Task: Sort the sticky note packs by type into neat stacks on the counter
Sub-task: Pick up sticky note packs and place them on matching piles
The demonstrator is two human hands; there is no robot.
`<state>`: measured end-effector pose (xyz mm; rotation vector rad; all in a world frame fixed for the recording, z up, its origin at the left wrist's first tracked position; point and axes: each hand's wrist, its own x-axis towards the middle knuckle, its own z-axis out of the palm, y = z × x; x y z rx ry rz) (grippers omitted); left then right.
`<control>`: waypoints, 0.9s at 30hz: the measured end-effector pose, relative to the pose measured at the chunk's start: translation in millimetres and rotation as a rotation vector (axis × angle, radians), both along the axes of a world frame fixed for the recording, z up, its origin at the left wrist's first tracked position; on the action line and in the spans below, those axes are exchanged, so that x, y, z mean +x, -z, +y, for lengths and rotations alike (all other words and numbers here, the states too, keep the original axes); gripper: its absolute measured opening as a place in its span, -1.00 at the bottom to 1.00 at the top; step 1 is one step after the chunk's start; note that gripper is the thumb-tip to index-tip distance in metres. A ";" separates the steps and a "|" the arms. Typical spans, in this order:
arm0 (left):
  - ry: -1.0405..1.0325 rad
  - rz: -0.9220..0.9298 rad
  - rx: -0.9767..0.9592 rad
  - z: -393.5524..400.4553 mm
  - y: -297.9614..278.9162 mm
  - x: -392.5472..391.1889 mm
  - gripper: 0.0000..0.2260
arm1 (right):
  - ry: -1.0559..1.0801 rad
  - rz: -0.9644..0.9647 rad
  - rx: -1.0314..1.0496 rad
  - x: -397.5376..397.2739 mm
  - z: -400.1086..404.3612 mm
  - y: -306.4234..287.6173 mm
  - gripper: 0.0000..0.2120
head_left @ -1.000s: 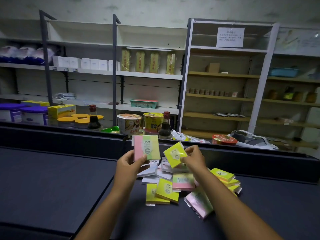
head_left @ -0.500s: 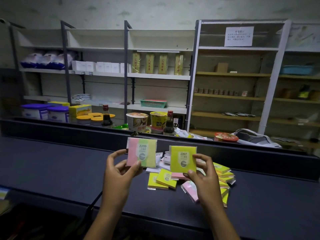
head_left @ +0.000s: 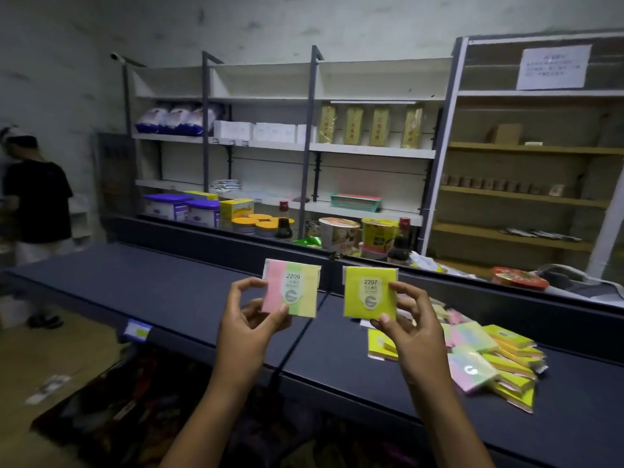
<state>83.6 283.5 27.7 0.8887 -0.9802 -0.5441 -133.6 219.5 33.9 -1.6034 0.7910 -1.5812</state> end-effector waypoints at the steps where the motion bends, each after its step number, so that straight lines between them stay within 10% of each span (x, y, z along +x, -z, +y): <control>1: -0.006 -0.011 -0.001 4.4 0.0 13.2 -0.69 | -0.004 -0.002 -0.010 13.7 1.0 0.7 -0.55; 27: -0.120 -0.047 0.025 -12.1 18.5 376.2 -0.70 | -0.083 -0.030 -0.021 362.9 -43.4 16.5 -0.55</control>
